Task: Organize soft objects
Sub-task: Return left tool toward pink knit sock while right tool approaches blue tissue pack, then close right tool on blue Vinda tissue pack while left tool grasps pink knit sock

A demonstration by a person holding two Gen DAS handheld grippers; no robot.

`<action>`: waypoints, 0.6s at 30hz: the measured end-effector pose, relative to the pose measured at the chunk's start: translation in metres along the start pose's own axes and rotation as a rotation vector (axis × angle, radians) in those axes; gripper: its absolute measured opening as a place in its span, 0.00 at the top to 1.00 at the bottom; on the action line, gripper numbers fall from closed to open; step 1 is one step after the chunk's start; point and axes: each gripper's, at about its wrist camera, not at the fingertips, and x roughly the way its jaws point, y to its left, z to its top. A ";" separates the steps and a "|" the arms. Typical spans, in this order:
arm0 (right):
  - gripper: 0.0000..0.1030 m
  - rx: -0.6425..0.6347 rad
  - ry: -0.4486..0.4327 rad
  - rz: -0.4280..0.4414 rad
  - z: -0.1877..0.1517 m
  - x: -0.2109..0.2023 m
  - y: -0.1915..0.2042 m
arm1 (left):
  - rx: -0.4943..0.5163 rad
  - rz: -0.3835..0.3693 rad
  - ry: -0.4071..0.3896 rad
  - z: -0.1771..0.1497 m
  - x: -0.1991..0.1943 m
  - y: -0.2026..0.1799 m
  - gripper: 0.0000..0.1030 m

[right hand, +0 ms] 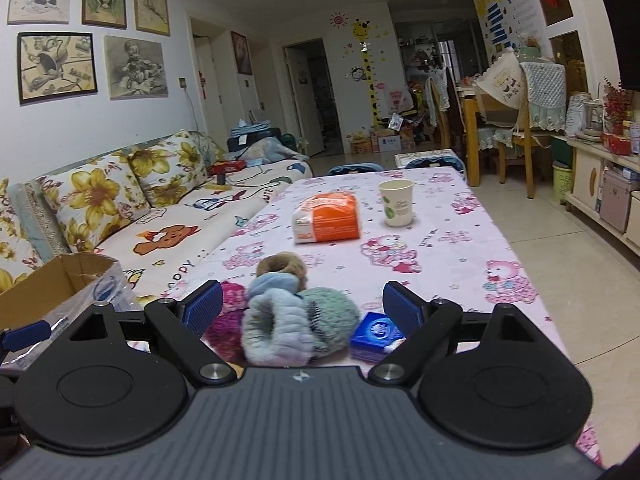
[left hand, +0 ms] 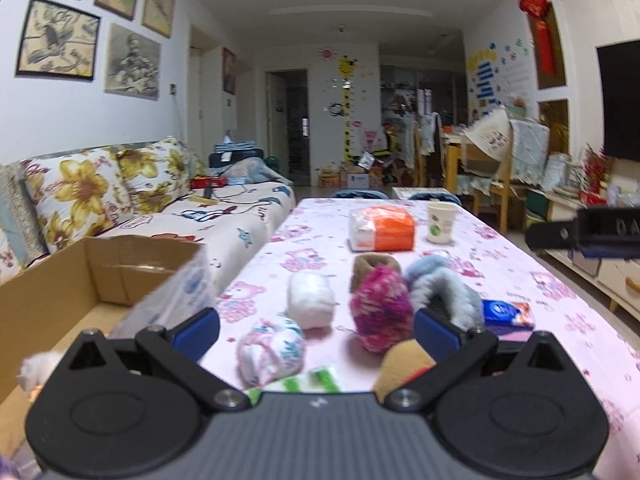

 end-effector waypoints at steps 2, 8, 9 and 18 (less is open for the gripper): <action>0.00 0.006 -0.001 -0.013 -0.001 0.000 -0.001 | 0.021 -0.015 0.003 -0.002 0.000 -0.008 0.01; 0.00 0.047 0.014 -0.047 -0.002 0.002 -0.008 | 0.075 -0.067 0.026 -0.007 0.001 -0.034 0.01; 0.00 0.050 0.018 -0.055 -0.001 0.003 -0.009 | 0.086 -0.077 0.025 -0.008 0.000 -0.039 0.01; 0.00 0.042 0.083 -0.137 -0.009 0.029 -0.029 | 0.172 -0.223 0.048 -0.012 -0.006 -0.090 0.01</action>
